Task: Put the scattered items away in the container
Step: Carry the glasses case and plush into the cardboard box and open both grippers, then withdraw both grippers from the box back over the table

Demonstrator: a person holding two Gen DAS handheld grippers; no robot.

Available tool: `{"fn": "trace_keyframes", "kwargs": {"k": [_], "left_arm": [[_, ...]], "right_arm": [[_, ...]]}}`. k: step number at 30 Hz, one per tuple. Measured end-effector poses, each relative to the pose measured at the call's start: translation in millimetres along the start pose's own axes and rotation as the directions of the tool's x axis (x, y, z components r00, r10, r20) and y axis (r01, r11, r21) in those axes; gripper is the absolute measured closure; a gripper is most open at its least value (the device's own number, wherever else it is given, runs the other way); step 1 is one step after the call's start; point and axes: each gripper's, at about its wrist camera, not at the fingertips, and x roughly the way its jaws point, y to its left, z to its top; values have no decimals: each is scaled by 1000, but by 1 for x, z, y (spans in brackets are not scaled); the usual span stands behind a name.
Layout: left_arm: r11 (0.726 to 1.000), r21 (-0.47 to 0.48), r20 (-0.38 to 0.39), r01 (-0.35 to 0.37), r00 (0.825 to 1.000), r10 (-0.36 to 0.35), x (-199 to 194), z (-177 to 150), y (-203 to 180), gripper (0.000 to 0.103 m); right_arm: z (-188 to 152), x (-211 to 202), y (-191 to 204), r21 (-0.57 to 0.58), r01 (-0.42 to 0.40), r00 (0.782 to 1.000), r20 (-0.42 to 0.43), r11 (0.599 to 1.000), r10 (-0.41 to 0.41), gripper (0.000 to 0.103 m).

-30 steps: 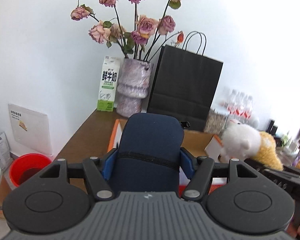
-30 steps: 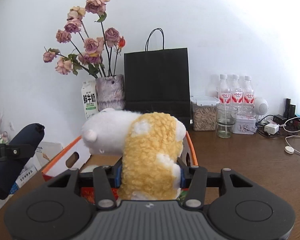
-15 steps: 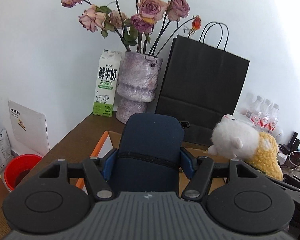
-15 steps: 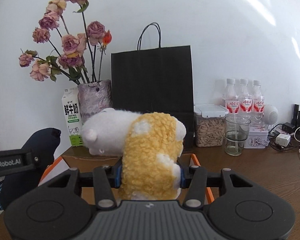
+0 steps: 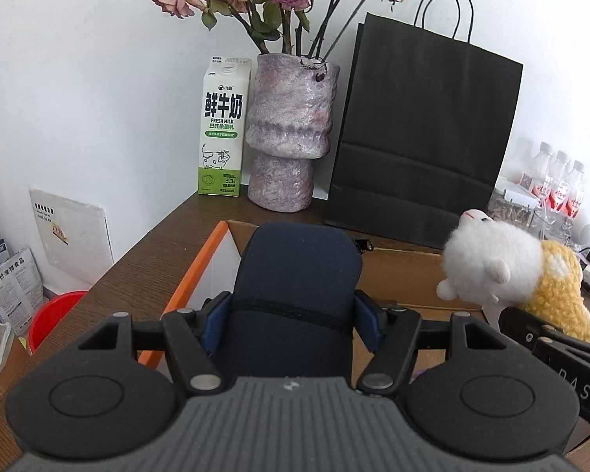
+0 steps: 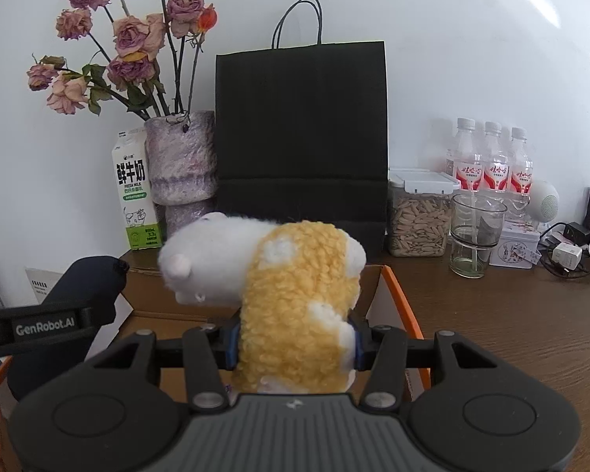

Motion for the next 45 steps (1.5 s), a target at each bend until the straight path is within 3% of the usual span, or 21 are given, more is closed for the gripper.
{"fn": "trace_keyframes", "kwargs": {"k": [5, 6, 7, 8, 12, 34, 45], "left_arm": [[999, 32, -25, -30, 999, 31, 4, 0, -5, 33], [998, 39, -21, -43, 999, 43, 3, 0, -6, 23], [997, 47, -3, -55, 998, 55, 0, 1, -8, 1], [997, 55, 18, -62, 998, 61, -4, 2, -9, 0], [993, 82, 67, -81, 995, 76, -15, 3, -13, 0], [992, 83, 32, -95, 995, 92, -17, 8, -13, 0], [994, 67, 61, -83, 995, 79, -46, 20, -13, 0]], "right_arm": [[0, 3, -1, 0, 14, 1000, -26, 1000, -14, 50], [1, 4, -1, 3, 23, 999, -36, 1000, -22, 37], [1, 5, -2, 0, 29, 998, -51, 1000, -29, 25], [2, 6, -2, -10, 31, 997, -64, 999, -32, 0], [4, 3, 2, -60, 40, 997, -65, 997, -44, 0], [11, -9, 4, -67, 46, 998, -46, 997, -49, 0], [22, -32, 5, -59, 27, 1000, -1, 998, -27, 0]]}}
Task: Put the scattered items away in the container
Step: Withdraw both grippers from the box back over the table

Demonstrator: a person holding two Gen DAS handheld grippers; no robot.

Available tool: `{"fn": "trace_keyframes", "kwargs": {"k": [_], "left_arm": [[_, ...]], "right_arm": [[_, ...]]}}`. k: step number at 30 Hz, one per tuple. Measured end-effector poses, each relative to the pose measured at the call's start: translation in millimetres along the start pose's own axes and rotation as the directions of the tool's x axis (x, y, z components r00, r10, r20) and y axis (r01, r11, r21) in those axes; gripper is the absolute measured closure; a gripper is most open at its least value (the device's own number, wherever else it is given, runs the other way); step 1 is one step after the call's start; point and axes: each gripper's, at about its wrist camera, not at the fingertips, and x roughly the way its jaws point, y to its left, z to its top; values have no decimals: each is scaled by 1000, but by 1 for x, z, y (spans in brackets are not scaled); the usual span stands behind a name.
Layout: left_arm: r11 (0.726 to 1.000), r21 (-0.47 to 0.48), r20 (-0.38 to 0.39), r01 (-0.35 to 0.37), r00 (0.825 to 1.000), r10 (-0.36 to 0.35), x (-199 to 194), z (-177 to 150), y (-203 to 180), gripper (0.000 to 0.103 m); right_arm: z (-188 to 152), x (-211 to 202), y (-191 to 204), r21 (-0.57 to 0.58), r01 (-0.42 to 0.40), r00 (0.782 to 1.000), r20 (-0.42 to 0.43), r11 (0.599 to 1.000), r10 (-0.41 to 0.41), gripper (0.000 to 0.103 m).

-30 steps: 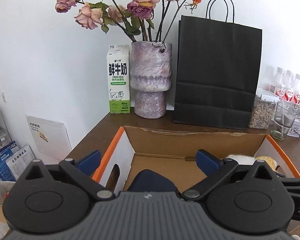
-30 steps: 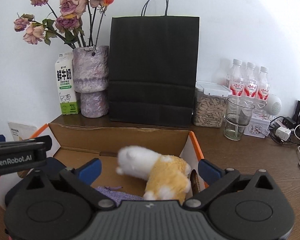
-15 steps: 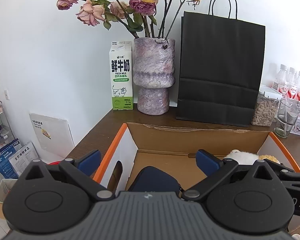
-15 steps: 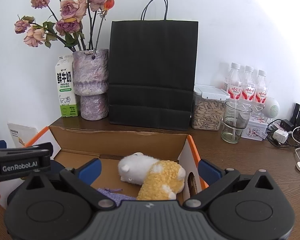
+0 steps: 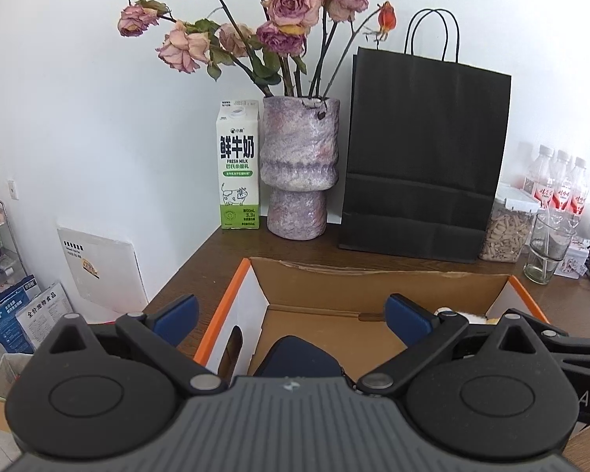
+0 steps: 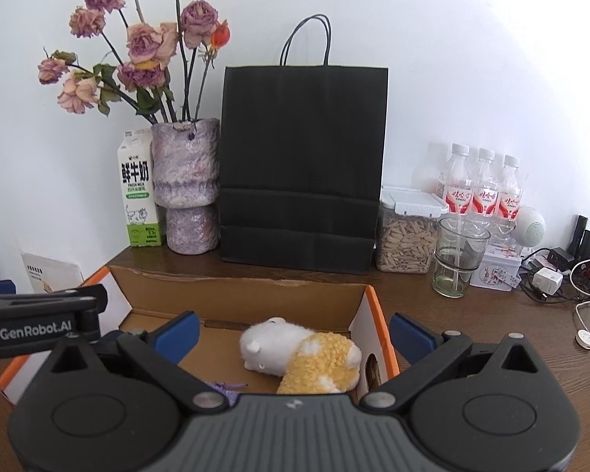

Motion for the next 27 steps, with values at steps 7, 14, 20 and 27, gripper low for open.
{"fn": "trace_keyframes", "kwargs": {"k": [7, 14, 20, 27], "left_arm": [[1000, -14, 48, 4, 999, -3, -26, 8, 3, 0], [1000, -10, 87, 9, 996, -8, -54, 7, 7, 0], [995, -42, 112, 87, 990, -82, -80, -6, 23, 0], [996, -14, 144, 93, 985, -90, -111, -30, 35, 0]], "right_arm": [[8, -26, 2, -7, -6, 998, 64, 1000, 6, 0], [11, -61, 6, -18, -3, 991, 137, 1000, 6, 0], [2, -94, 8, -28, -33, 983, 178, 999, 38, 0], [-26, -131, 10, -37, -57, 979, 194, 998, 63, 0]]}}
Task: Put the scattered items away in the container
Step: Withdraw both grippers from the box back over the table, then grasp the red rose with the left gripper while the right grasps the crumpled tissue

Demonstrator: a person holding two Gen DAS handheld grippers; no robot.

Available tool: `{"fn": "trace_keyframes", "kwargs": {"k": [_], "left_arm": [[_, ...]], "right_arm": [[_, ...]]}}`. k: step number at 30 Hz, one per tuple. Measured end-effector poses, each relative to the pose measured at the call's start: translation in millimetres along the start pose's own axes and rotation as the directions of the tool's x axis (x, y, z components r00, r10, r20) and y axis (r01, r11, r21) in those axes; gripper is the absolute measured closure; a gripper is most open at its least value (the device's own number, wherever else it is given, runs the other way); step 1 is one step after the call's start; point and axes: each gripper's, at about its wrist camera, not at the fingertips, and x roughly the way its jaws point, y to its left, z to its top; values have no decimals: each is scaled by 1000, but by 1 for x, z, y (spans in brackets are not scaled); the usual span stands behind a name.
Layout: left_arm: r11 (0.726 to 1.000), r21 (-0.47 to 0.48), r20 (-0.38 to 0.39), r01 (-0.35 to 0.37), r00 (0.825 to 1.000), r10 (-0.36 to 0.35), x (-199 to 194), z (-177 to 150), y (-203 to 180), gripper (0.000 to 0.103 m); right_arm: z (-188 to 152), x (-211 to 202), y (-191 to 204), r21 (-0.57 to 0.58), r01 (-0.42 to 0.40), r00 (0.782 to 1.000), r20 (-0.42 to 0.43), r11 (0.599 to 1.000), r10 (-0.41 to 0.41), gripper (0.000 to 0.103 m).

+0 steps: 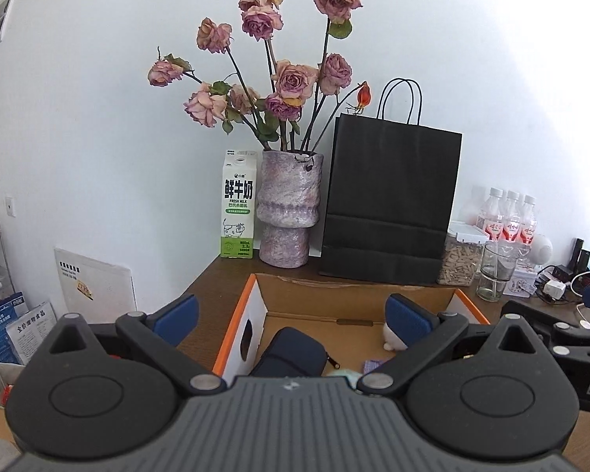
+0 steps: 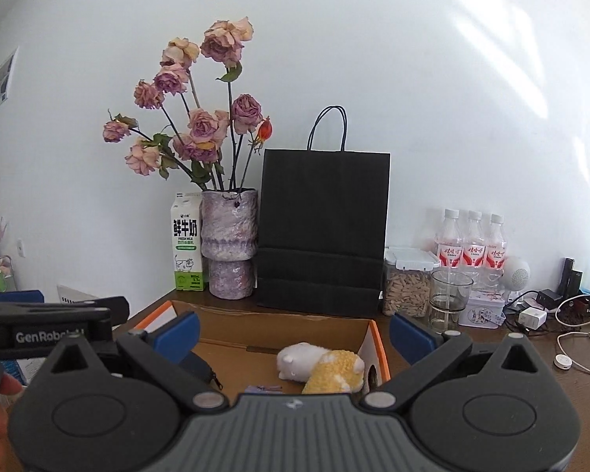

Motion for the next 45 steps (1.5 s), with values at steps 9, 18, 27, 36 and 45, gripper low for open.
{"fn": "trace_keyframes", "kwargs": {"k": [9, 18, 27, 36, 45], "left_arm": [[998, 57, -9, 27, 1000, -27, -47, -39, 12, 0], [998, 55, -132, 28, 991, -21, -78, -96, 30, 0], [998, 44, -194, 34, 981, -25, -100, -125, 30, 0], [997, 55, -203, 51, 979, -39, -101, -125, 25, 0], [990, 99, -226, 96, 971, -72, -78, -122, 5, 0]], "right_arm": [[-37, -51, 3, -7, -20, 999, -30, 1000, 20, 0], [-97, -81, -2, 22, -11, 984, -180, 1000, 14, 0], [-140, -96, -2, 51, -8, 956, -294, 999, 22, 0], [-133, -101, 3, 39, -12, 962, -273, 999, 23, 0], [-132, -86, 3, 16, -18, 959, -283, 1000, 22, 1]]}}
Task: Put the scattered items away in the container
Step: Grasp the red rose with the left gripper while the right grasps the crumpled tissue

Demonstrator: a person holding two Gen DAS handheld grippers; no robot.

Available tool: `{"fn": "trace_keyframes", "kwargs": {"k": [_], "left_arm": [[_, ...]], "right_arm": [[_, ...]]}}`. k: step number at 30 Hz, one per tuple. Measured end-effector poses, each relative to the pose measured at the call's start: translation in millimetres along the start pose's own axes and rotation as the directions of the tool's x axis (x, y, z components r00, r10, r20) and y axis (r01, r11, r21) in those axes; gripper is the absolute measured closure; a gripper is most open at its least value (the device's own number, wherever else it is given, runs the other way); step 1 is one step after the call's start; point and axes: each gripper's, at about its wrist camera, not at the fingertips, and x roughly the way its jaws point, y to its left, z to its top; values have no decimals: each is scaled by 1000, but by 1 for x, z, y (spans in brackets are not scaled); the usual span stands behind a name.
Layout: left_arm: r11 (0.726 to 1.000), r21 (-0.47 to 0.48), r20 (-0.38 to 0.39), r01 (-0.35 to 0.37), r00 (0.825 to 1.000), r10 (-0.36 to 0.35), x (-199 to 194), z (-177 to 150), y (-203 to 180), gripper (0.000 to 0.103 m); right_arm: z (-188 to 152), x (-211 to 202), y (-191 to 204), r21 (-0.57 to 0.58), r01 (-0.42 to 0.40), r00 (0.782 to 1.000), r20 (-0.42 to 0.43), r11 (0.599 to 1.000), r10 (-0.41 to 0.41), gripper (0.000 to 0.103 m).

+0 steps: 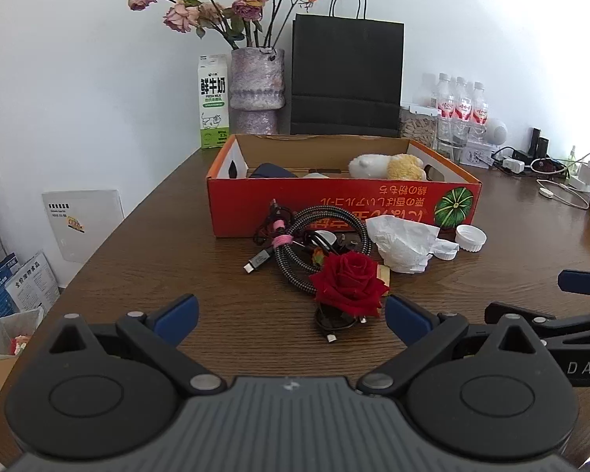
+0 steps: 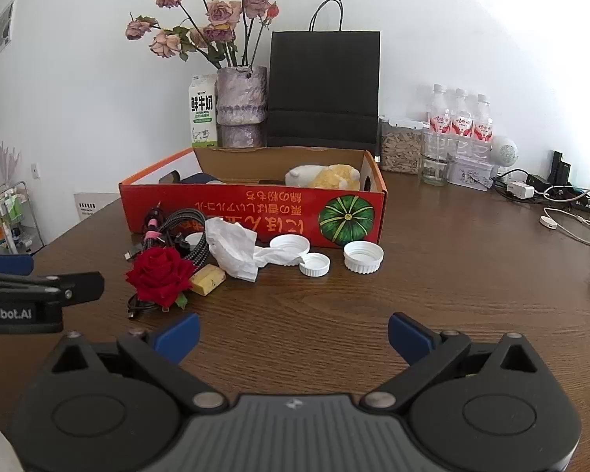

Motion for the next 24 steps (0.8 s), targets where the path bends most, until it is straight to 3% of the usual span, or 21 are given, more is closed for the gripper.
{"fn": "trace_keyframes", "kwargs": {"k": [5, 10, 14, 17, 19, 24], "left_arm": [[999, 28, -17, 22, 1000, -22, 20, 6, -13, 1], [999, 47, -42, 24, 999, -22, 41, 11, -23, 20], [999, 27, -58, 36, 998, -34, 53, 13, -24, 26], [998, 27, -68, 50, 997, -49, 60, 14, -27, 43], [996, 4, -86, 85, 993, -84, 64, 15, -24, 61], [993, -35, -54, 110, 992, -111, 58, 15, -14, 67]], "right_arm": [[4, 10, -6, -5, 4, 1000, -5, 1000, -4, 2], [11, 25, -14, -21, 12, 1000, -18, 1000, -12, 3], [15, 35, -15, -46, -2, 1000, -31, 999, 0, 5], [16, 43, -11, -63, -22, 999, -43, 998, 19, 5], [20, 49, -8, -76, -41, 998, -54, 996, 37, 5], [31, 57, 0, -113, -59, 998, -41, 992, 54, 5]]}}
